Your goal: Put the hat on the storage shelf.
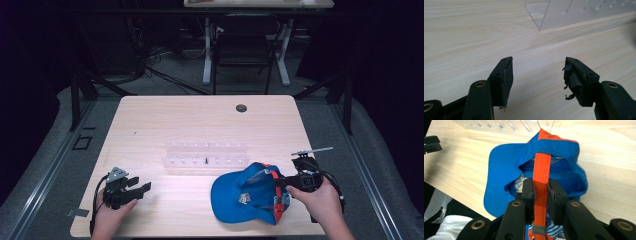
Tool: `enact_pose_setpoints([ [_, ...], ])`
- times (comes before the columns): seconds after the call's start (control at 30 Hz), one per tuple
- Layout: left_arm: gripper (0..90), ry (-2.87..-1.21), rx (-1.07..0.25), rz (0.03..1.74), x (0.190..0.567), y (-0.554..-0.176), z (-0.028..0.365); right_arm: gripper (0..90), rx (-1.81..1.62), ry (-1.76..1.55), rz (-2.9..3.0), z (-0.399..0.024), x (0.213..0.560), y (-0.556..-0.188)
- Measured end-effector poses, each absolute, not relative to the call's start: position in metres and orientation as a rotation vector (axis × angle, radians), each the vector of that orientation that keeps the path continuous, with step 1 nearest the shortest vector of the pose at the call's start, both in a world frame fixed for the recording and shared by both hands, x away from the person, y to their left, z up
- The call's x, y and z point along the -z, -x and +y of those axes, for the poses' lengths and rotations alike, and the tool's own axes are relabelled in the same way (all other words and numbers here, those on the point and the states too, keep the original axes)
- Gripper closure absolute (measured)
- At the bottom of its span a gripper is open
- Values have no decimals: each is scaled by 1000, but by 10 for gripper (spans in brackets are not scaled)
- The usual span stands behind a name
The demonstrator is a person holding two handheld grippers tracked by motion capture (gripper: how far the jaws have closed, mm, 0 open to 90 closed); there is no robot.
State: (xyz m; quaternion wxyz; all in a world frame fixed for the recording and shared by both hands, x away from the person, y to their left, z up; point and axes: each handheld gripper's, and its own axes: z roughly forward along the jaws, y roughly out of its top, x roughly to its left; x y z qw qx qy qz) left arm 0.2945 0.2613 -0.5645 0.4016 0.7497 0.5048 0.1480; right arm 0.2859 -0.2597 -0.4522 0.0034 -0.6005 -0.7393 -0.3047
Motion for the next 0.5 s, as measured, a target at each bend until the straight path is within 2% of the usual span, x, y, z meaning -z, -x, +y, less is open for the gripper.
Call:
enact_pose_setpoints([
  [0.5, 409, -1901, -374, 1276, 565, -294, 261, 775, 935, 1868, -2319, -264, 416, -296],
])
